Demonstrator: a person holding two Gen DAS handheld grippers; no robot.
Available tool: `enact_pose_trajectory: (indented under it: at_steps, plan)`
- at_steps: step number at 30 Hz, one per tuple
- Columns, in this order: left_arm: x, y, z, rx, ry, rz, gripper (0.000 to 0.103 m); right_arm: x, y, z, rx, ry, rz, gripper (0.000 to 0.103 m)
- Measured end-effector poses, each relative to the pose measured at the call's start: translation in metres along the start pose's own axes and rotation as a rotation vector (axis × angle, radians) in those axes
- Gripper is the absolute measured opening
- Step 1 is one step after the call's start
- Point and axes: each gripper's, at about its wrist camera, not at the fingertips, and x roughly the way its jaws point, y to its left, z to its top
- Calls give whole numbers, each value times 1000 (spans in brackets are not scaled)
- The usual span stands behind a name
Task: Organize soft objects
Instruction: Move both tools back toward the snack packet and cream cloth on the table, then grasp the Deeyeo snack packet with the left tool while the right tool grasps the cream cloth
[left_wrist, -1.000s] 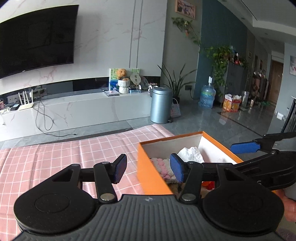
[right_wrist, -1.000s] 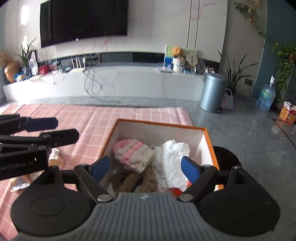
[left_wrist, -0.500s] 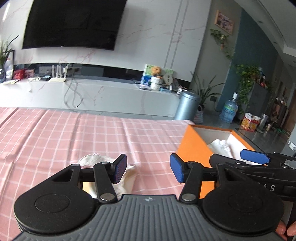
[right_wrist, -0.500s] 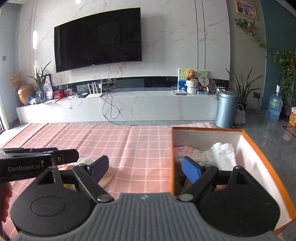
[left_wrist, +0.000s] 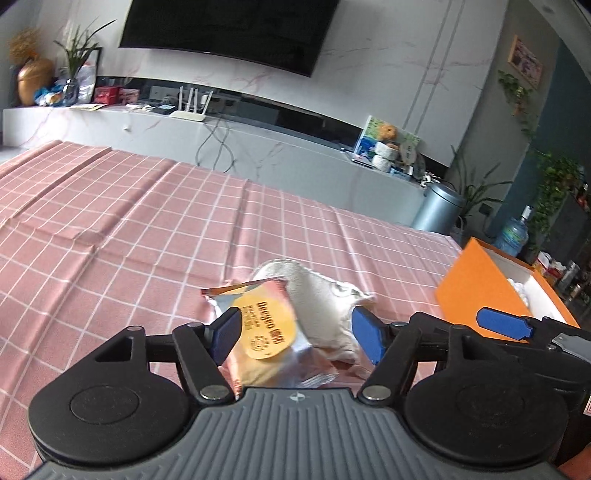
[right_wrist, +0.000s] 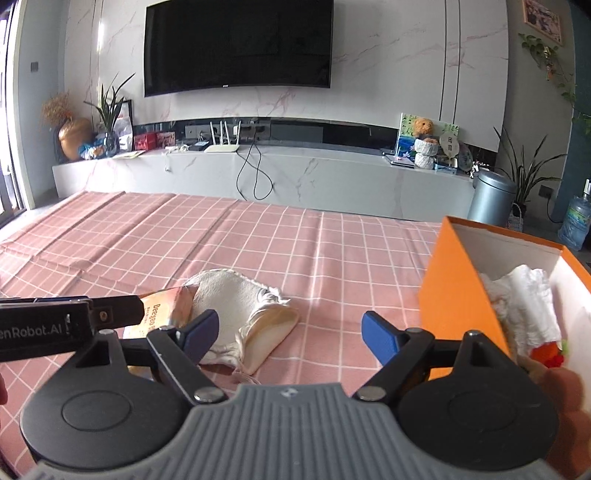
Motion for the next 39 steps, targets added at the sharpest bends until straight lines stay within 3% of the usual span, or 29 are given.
enact_pose_trajectory:
  at_steps: [7,23,28,33,39]
  plan:
    - [15,23,-5,-48,7,67,85,39,14,3,-48,33,10,84]
    - [60,30,-6,-202,88,55,88,105,16,-7,-49,90,82,82]
    - [73,20,-8,-158,112,90,88,112,19,-14,-47,114,103,81]
    - [72,17,-10,-103,117,90,88,116,23,-20,-67,134,121,63]
    - [70,15,-8,-65,127,76,75,113,27,-23,-83,136,138,43]
